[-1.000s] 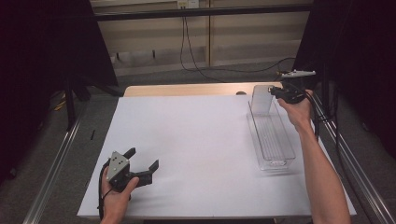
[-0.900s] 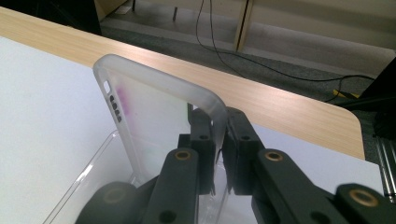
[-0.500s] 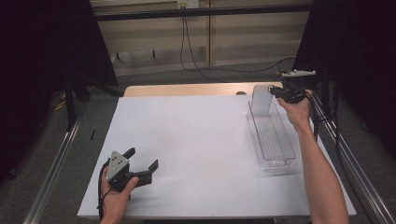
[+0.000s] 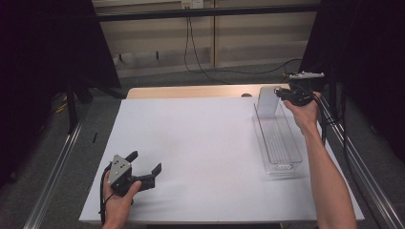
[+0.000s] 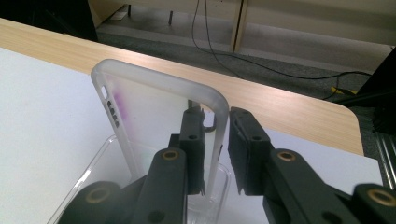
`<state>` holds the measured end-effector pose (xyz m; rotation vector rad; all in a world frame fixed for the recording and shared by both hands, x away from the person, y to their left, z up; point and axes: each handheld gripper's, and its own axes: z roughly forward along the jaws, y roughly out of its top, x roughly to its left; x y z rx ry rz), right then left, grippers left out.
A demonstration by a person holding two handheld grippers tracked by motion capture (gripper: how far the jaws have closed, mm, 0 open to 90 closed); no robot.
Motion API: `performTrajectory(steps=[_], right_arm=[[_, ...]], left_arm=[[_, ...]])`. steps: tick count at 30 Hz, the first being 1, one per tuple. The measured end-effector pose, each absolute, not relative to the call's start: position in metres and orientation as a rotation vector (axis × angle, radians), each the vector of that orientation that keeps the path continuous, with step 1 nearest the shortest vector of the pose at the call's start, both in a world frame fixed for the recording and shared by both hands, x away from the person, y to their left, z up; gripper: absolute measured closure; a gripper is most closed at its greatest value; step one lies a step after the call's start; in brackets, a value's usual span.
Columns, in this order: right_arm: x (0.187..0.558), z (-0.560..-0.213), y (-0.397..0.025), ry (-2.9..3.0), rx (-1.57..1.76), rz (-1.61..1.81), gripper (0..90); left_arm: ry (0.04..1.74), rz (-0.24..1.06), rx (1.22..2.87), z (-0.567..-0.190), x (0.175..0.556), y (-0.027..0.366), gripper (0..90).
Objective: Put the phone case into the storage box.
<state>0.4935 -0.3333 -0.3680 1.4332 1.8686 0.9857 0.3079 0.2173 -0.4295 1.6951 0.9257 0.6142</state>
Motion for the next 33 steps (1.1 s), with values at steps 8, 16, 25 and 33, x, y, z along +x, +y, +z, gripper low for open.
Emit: performTrajectory(steps=[8, 16, 25, 33], right_arm=[[0.491, -0.366, -0.335, 1.852, 1.444, 0.994, 70.8], [0.485, -0.369, -0.337, 1.822, 1.475, 1.013, 59.9], [0.478, -0.371, -0.344, 1.792, 1.493, 1.052, 36.2], [0.472, -0.372, -0.343, 1.764, 1.498, 1.077, 15.5]], left_arm=[[0.924, 0.617, 1.696, -0.429, 0.308, 0.217, 3.5], [0.921, 0.623, 1.674, -0.427, 0.308, 0.218, 3.5], [0.920, 0.632, 1.664, -0.427, 0.308, 0.218, 3.3], [0.917, 0.635, 1.655, -0.426, 0.306, 0.219, 3.3]])
